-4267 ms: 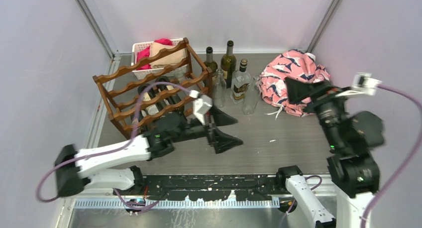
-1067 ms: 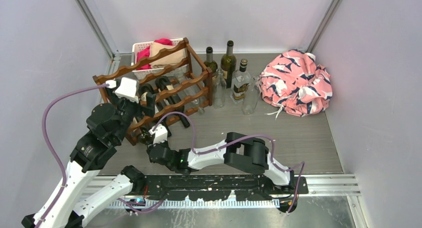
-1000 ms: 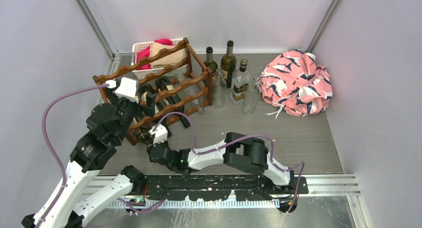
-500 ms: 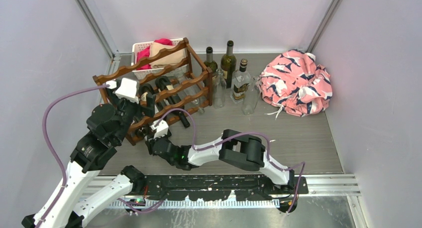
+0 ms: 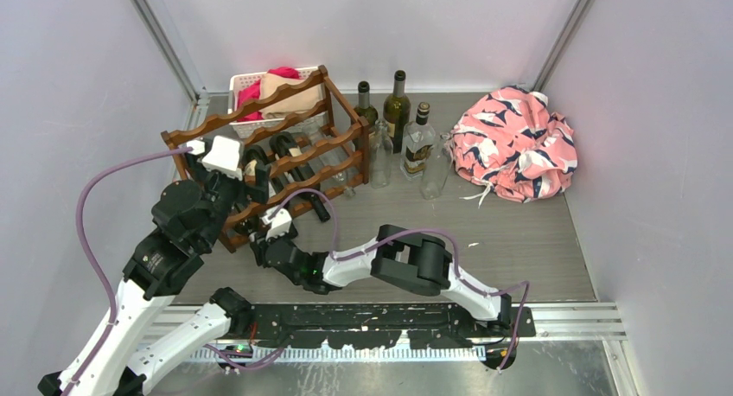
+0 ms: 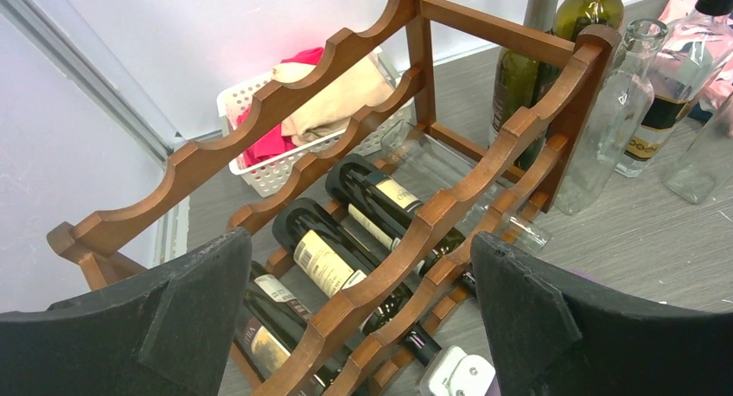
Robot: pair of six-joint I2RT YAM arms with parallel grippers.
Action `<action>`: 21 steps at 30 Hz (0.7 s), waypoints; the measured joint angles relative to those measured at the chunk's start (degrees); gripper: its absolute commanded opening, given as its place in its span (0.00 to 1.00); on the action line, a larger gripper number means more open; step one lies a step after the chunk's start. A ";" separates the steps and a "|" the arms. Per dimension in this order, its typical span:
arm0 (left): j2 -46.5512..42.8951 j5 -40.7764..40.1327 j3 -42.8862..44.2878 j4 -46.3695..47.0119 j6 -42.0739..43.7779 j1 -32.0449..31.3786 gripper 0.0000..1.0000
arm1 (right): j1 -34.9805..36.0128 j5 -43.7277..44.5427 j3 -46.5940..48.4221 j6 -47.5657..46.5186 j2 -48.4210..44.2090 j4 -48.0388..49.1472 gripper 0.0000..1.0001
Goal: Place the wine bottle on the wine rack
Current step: Adjust the wine bottle in the wine rack.
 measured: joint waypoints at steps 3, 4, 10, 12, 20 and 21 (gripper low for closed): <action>0.00 0.00 -0.04 0.02 0.04 0.00 0.96 | -0.20 0.11 0.96 0.00 1.16 0.24 0.01; 0.00 0.00 -0.07 0.09 0.04 0.00 0.96 | -0.26 0.24 1.14 0.00 1.38 0.37 0.01; 0.00 0.00 -0.20 0.37 0.07 0.00 0.96 | -0.35 1.14 1.99 -0.26 2.34 0.55 0.01; 0.00 0.00 -0.22 0.37 0.09 0.00 0.96 | -0.39 1.55 2.54 -0.42 2.91 0.70 0.01; 0.00 -0.02 -0.22 0.37 0.09 0.00 0.96 | -0.37 2.29 3.63 -0.63 4.66 2.54 0.01; 0.00 -0.07 -0.22 0.37 0.09 0.00 0.96 | -0.33 2.45 3.63 -0.66 4.81 2.91 0.01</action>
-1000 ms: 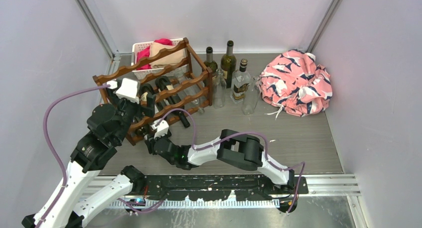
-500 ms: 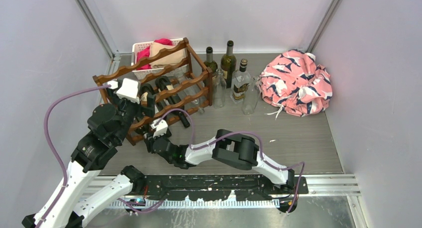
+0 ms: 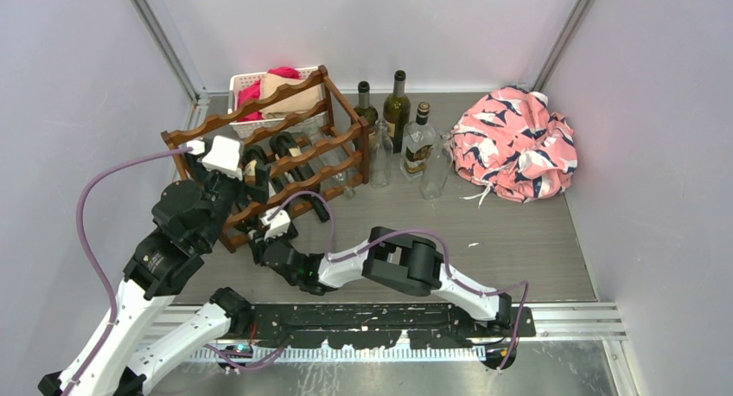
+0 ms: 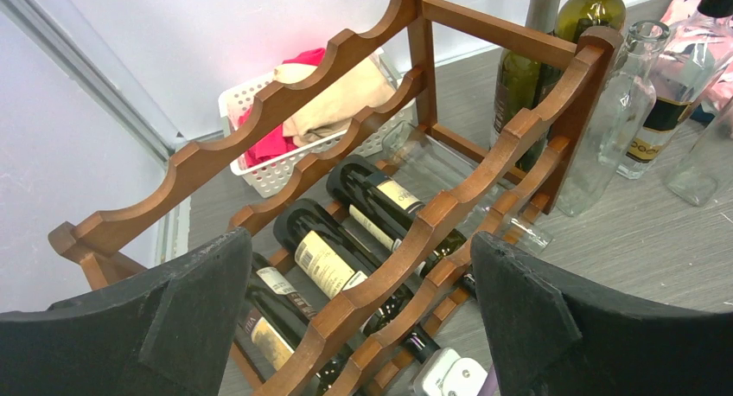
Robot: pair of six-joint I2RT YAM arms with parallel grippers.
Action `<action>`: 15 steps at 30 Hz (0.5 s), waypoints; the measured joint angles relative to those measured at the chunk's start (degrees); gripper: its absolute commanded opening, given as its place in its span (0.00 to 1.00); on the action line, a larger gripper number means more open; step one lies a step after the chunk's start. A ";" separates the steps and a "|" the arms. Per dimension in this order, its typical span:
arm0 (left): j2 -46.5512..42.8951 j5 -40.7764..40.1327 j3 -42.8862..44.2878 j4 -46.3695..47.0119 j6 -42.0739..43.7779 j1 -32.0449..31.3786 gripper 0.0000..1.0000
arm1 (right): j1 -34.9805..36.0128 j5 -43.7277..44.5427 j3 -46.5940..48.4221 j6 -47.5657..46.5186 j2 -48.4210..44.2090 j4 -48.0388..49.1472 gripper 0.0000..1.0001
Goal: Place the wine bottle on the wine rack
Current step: Adjust the wine bottle in the wine rack.
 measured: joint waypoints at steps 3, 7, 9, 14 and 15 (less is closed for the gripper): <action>0.00 -0.22 0.00 0.02 0.00 0.00 0.96 | 0.22 0.37 0.04 -0.31 0.61 1.42 0.01; 0.00 -0.28 0.00 0.02 0.02 0.00 0.96 | 0.44 0.79 0.24 -1.18 1.40 3.19 0.01; 0.00 -0.28 0.00 0.04 0.02 0.00 0.96 | 0.50 1.03 0.52 -1.60 1.79 3.82 0.01; -0.02 -0.28 -0.11 0.33 0.02 0.00 0.96 | 0.59 1.81 1.14 -1.90 2.38 4.31 0.01; -0.04 -0.28 -0.20 0.46 0.02 0.00 0.96 | 0.59 2.01 1.44 -1.90 2.56 4.31 0.01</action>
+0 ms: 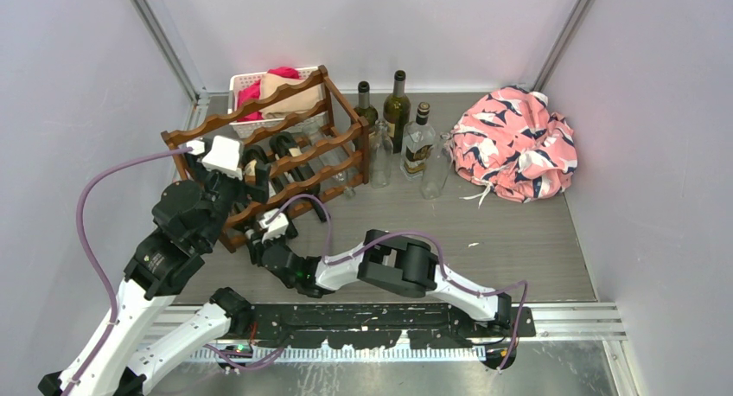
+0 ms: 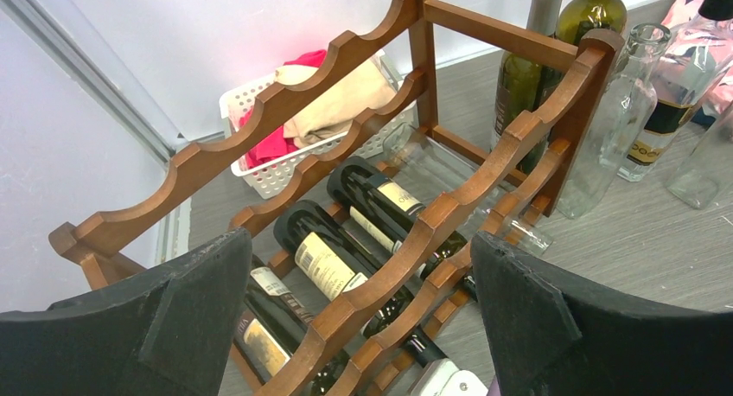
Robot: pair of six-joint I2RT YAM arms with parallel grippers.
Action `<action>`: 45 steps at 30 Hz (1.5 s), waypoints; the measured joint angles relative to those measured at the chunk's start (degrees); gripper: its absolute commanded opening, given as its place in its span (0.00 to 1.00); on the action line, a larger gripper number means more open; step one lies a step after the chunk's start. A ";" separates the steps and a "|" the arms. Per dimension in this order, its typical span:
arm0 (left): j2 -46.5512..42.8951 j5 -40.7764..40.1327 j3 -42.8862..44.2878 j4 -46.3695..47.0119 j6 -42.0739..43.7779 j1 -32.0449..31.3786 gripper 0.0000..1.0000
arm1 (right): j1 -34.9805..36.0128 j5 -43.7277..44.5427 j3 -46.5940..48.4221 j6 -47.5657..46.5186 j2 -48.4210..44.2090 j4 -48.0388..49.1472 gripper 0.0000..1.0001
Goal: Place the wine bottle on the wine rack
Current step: Adjust the wine bottle in the wine rack.
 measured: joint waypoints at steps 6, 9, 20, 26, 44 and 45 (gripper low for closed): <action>-0.02 0.00 -0.44 0.39 0.02 0.00 0.96 | 0.15 1.36 2.49 0.42 1.16 -1.09 0.02; -0.02 0.00 -0.59 0.42 0.02 0.00 0.96 | 0.26 2.23 3.58 0.90 1.40 -2.56 0.14; -0.24 0.02 -0.70 0.44 0.02 0.00 0.96 | 0.74 1.55 4.24 0.66 2.25 -4.39 0.83; -0.39 0.13 -1.14 0.59 0.02 0.00 0.96 | 0.92 -0.22 0.70 -2.54 1.36 0.35 0.95; -6.27 5.60 -6.36 6.38 1.01 0.74 0.95 | 4.02 -7.50 -18.18 -17.77 -6.64 11.26 1.00; -6.25 5.73 -6.51 6.56 1.14 0.76 0.95 | 4.26 -7.54 -19.15 -18.05 -7.26 11.26 1.00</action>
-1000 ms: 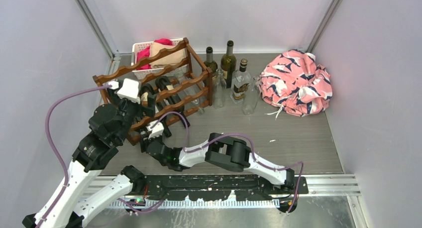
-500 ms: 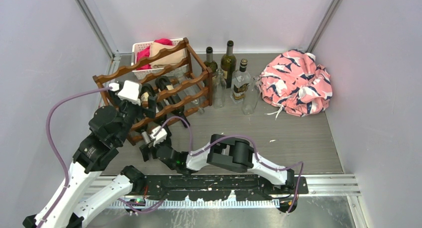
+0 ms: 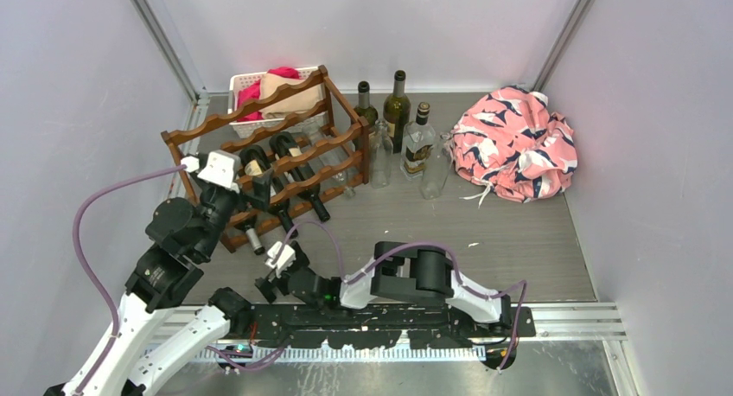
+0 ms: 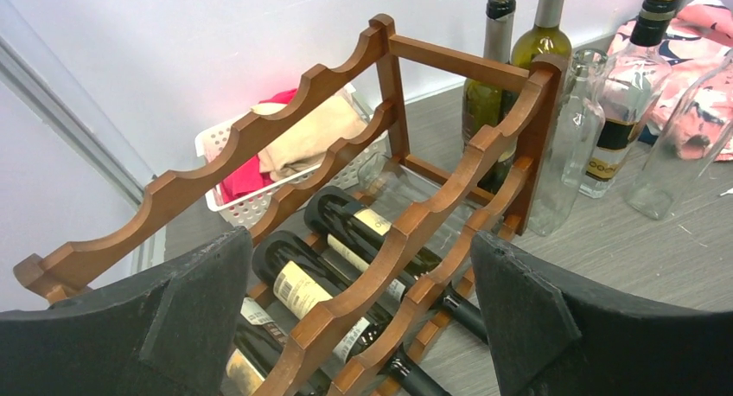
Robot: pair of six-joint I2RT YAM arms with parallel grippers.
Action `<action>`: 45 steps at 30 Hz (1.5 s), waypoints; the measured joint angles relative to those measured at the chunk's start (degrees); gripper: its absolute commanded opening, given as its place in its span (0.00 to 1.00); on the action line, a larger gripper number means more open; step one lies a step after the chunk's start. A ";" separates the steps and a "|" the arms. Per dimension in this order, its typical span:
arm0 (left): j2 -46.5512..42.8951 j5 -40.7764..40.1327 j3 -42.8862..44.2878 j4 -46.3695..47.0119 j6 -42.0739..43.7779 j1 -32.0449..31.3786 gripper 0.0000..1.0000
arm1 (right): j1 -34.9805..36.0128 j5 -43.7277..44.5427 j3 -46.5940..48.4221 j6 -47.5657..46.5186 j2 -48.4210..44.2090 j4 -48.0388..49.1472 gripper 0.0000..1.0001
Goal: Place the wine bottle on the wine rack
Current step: Adjust the wine bottle in the wine rack, then pick up the wine bottle from the center of the board.
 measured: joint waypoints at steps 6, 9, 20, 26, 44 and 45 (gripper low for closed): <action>-0.22 0.74 -1.16 1.46 0.28 0.02 0.95 | 0.61 0.15 -6.95 -0.83 -4.72 -0.39 1.00; -0.83 0.94 -1.92 2.29 0.33 0.15 0.95 | 0.61 0.39 -10.36 -0.96 -7.10 -0.59 1.00; -1.64 0.96 -3.54 4.20 0.81 0.37 0.95 | 1.38 6.32 -28.44 -4.79 -21.53 0.02 1.00; -1.18 1.81 -3.56 4.57 0.96 0.37 0.95 | 1.46 15.17 -36.11 -10.80 -35.91 1.05 1.00; -0.74 4.42 -3.58 4.59 1.42 0.42 0.94 | -26.80 25.73 -42.86 -1.55 -92.45 -24.52 1.00; -0.70 4.50 -3.58 4.59 1.42 0.42 0.94 | -28.44 25.03 -41.62 -0.26 -92.24 -28.02 1.00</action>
